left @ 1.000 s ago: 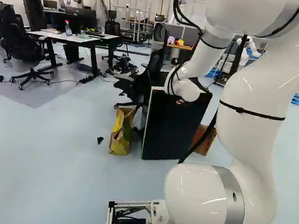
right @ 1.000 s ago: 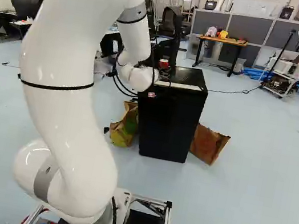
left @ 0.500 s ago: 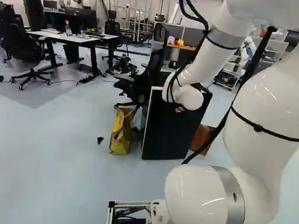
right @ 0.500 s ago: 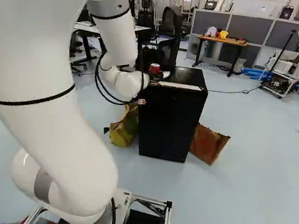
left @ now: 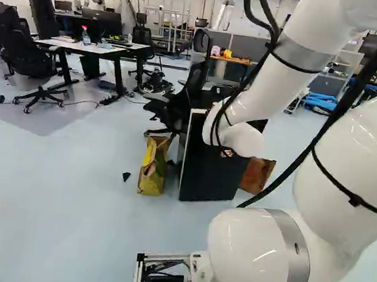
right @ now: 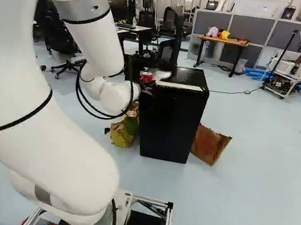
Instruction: Grab a drink from the fridge
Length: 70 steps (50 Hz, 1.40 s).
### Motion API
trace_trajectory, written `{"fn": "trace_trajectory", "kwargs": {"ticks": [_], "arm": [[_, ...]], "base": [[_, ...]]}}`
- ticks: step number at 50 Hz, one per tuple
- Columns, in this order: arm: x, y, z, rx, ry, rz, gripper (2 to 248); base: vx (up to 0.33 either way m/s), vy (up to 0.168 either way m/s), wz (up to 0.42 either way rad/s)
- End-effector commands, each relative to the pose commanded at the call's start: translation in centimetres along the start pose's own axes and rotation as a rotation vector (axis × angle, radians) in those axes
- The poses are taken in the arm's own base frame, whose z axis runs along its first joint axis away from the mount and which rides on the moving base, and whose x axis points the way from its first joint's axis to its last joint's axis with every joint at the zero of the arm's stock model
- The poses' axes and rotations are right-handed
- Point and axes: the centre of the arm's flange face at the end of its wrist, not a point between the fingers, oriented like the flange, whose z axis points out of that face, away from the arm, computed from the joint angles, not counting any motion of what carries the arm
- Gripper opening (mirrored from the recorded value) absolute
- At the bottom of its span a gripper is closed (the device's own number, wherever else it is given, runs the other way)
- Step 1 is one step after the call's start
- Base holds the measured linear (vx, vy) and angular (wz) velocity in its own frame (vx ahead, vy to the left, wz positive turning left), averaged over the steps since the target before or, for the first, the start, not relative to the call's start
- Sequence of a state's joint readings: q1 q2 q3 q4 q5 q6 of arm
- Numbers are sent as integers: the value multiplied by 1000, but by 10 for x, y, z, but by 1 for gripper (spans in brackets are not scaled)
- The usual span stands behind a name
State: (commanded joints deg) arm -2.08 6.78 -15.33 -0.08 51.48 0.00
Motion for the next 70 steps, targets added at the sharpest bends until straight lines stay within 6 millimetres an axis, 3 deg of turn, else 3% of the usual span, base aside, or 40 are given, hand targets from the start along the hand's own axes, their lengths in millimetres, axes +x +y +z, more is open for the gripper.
{"fn": "trace_trajectory", "kwargs": {"ticks": [33, 70], "arm": [[-33, -8, -50, 28, -37, -8, 100], [-41, -10, -60, 34, -45, -10, 100]], "base": [[0, 0, 0], [0, 0, 0]]}}
